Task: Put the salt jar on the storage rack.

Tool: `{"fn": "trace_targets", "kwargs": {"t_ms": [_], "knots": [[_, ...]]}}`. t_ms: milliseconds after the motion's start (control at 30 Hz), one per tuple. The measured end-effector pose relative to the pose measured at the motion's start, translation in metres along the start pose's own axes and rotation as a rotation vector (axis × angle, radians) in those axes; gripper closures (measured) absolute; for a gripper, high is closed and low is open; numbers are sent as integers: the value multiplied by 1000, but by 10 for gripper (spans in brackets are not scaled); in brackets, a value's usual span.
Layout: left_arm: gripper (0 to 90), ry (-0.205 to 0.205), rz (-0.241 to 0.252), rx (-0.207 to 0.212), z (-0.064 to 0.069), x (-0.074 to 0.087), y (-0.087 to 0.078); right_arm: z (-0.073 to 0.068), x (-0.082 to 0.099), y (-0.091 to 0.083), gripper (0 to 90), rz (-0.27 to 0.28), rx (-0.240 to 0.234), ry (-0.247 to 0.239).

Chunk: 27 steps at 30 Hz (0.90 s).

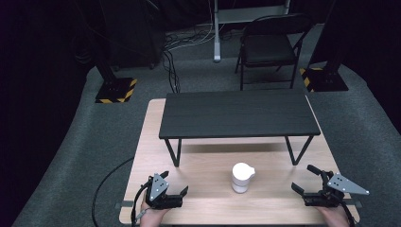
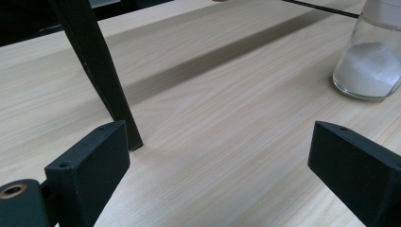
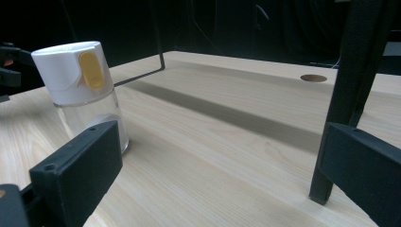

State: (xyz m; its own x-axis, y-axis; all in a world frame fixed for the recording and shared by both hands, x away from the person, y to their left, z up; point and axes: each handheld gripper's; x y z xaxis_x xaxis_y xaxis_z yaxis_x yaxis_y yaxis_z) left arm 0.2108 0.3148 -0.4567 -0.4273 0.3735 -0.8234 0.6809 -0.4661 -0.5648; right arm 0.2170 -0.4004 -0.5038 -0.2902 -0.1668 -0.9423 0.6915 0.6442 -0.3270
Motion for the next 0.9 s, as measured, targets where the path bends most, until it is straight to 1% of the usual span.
{"fn": "trace_targets", "kwargs": {"t_ms": [133, 267, 600, 667, 800, 900], "knots": [[62, -1, 1, -2, 0, 0, 0, -2, -2, 0, 0, -13, 2, -18], [62, -1, 1, -4, 0, 0, 0, -3, -2, 0, 0, -14, -2, -28], [63, 4, -4, -2, 1, -1, 1, -10, -7, 0, 0, -40, 36, -67], [63, 8, -4, -1, 1, -1, 1, -12, -9, 0, 0, -52, 46, -80], [63, 2, -4, -2, 1, -1, 1, -16, -12, 2, 0, -73, 61, -109], [64, 3, -4, 0, 1, -1, 1, -22, -17, 3, 0, -104, 85, -155]]}}
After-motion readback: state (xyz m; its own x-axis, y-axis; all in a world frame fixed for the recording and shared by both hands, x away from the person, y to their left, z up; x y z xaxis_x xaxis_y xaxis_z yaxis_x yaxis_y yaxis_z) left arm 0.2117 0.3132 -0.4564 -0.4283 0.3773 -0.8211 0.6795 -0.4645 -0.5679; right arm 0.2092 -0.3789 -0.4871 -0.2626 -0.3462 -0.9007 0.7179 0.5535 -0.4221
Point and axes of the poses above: each handheld gripper's, and its own axes: y roughly forward along the jaws, x roughly out of its underside, z roughly to its right, and after that the axes turned 10 degrees about -z, right-handed
